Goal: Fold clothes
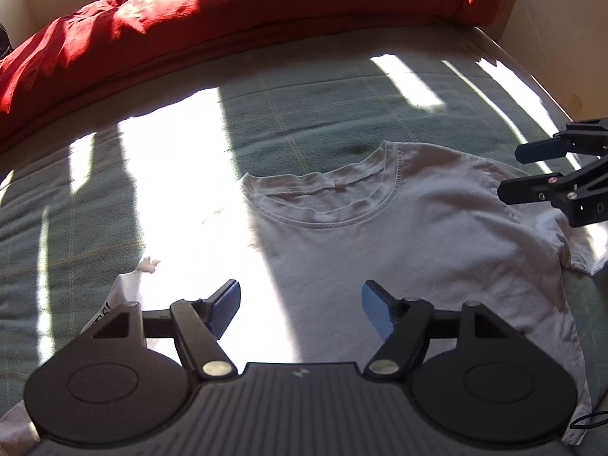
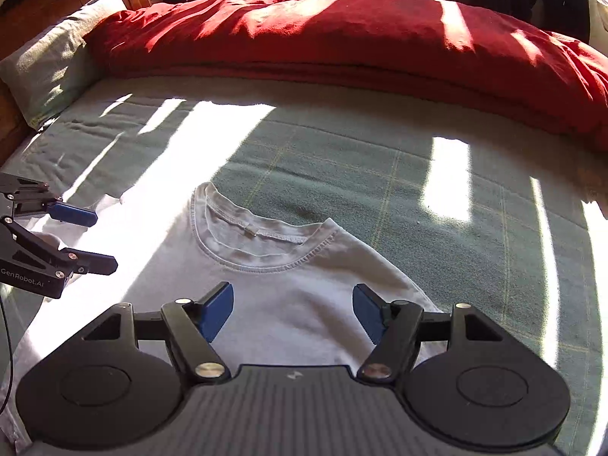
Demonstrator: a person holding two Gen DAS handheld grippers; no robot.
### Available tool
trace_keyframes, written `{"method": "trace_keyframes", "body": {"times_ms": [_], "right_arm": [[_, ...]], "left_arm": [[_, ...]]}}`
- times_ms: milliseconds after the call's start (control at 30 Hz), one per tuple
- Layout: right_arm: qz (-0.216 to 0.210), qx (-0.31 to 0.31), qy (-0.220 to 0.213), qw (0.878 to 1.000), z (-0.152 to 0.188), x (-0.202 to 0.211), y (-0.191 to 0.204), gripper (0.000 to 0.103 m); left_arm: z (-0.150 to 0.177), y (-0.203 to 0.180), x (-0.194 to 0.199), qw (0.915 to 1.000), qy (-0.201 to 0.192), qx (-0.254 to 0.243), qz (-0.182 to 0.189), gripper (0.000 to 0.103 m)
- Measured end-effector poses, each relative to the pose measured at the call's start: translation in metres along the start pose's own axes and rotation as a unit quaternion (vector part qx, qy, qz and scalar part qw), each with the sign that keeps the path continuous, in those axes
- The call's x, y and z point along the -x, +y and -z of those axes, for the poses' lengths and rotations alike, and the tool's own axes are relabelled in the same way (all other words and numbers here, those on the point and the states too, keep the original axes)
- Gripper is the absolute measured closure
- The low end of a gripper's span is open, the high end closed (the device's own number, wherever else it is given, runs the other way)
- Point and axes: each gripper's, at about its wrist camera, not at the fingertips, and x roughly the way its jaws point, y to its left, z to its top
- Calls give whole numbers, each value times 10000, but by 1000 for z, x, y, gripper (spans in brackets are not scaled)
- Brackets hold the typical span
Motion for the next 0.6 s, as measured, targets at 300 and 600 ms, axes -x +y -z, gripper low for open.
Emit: {"method": "trace_keyframes", "body": {"times_ms": [300,600], "right_arm": [[-546,-837,209,9948,42,76,22,5],[300,-1069,-601,9920,127,12,41,0]], "left_arm": [[40,-25,64,9998,-157,134,76,16],[120,-28,-6,9914,-786,312,-1003,14]]}}
